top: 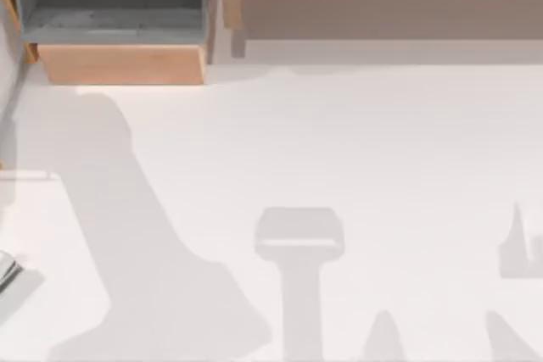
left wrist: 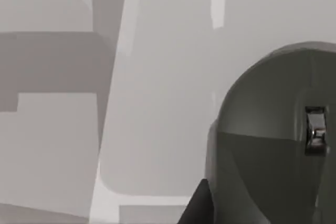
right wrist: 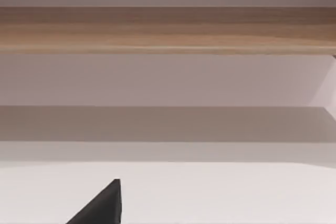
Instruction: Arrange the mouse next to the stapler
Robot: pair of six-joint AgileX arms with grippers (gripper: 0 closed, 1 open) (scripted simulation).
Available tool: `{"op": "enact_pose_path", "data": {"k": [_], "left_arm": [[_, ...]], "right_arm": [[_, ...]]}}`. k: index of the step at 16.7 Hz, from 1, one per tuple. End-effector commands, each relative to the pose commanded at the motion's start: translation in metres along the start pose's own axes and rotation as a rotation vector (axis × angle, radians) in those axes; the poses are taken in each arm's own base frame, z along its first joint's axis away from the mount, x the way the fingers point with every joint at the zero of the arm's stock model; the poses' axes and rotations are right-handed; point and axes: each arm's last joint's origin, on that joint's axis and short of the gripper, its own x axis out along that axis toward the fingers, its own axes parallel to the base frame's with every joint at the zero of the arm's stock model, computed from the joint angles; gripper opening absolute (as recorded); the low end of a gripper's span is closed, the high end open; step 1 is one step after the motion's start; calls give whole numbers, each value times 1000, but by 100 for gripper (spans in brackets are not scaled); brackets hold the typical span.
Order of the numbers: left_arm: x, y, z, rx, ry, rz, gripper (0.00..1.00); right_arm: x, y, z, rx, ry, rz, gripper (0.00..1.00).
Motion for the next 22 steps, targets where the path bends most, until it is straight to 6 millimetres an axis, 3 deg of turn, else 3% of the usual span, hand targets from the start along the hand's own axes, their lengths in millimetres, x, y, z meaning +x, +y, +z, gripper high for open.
{"op": "enact_pose_path", "data": {"k": [4, 14, 17, 20, 22], "left_arm": [[0, 0, 0, 0, 0, 0, 2], [-1, 1, 0, 0, -1, 1, 0], [-27, 5, -2, -28, -34, 9, 0], [-76, -4, -11, -53, -86, 16, 0], [-112, -22, -21, -52, -126, 16, 0]], "right_arm": [[0, 0, 0, 0, 0, 0, 100], [0, 0, 0, 0, 0, 0, 100], [0, 0, 0, 0, 0, 0, 100], [0, 0, 0, 0, 0, 0, 100], [0, 0, 0, 0, 0, 0, 100]]}}
